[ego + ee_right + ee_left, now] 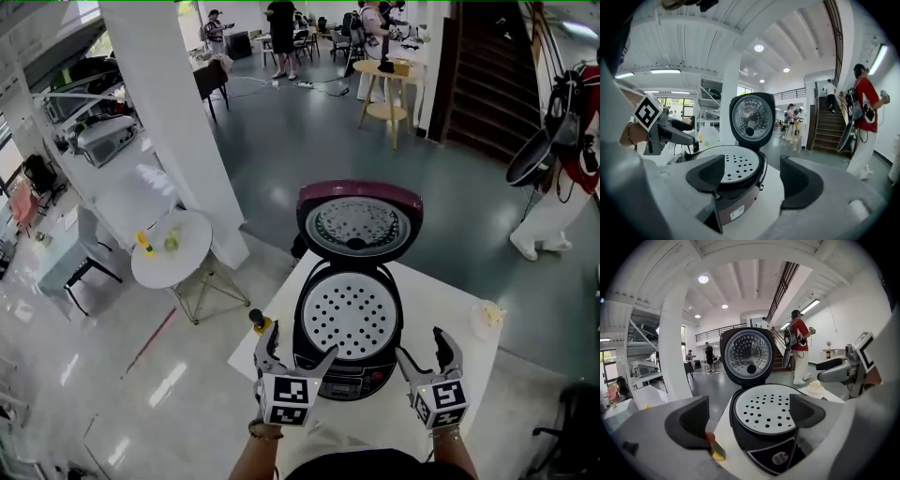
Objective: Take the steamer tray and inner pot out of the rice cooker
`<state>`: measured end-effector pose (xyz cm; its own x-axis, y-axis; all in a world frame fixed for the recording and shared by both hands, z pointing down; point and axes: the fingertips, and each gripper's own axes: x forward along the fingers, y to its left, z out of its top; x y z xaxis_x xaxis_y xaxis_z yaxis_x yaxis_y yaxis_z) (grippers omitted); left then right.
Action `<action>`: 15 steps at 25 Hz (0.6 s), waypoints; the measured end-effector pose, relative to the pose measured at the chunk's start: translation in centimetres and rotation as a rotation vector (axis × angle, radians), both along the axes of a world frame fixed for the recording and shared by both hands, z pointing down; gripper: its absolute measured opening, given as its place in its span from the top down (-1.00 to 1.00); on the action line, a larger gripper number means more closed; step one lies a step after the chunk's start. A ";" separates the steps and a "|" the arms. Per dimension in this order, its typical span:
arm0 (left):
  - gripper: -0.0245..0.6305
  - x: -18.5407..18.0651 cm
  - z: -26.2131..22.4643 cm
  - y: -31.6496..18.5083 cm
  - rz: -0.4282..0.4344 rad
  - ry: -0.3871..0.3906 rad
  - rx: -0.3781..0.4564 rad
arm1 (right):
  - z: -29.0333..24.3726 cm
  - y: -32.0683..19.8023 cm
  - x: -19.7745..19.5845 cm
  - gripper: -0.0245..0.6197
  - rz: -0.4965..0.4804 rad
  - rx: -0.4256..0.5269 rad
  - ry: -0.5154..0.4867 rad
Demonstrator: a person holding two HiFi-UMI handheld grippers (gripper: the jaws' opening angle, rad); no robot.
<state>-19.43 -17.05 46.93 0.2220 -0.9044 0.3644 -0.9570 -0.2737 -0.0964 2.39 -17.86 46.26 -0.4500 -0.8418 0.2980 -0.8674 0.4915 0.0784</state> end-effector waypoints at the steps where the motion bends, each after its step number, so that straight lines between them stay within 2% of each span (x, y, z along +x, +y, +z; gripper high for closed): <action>1: -0.67 -0.4 0.5 -0.8 -0.001 -0.015 -0.011 | 0.7 -0.8 -0.5 -0.18 -0.002 -0.025 0.022; 4: -0.64 -1.1 2.3 -3.1 0.026 -0.053 -0.067 | 2.6 -3.1 -1.4 -0.18 0.003 -0.093 0.084; 7: -0.64 -1.0 4.2 -5.3 0.085 -0.037 -0.177 | 3.7 -5.7 -2.0 -0.18 0.024 -0.155 0.145; 9: -0.64 -1.1 5.1 -6.8 0.109 -0.035 -0.242 | 4.6 -7.3 -2.6 -0.18 0.020 -0.227 0.227; 12: -0.64 -1.2 6.7 -8.8 0.161 -0.138 -0.331 | 6.3 -9.4 -3.7 -0.18 -0.008 -0.322 0.380; 15: -0.64 -1.1 7.5 -11.0 0.193 -0.209 -0.353 | 7.3 -11.5 -4.4 -0.18 -0.009 -0.358 0.473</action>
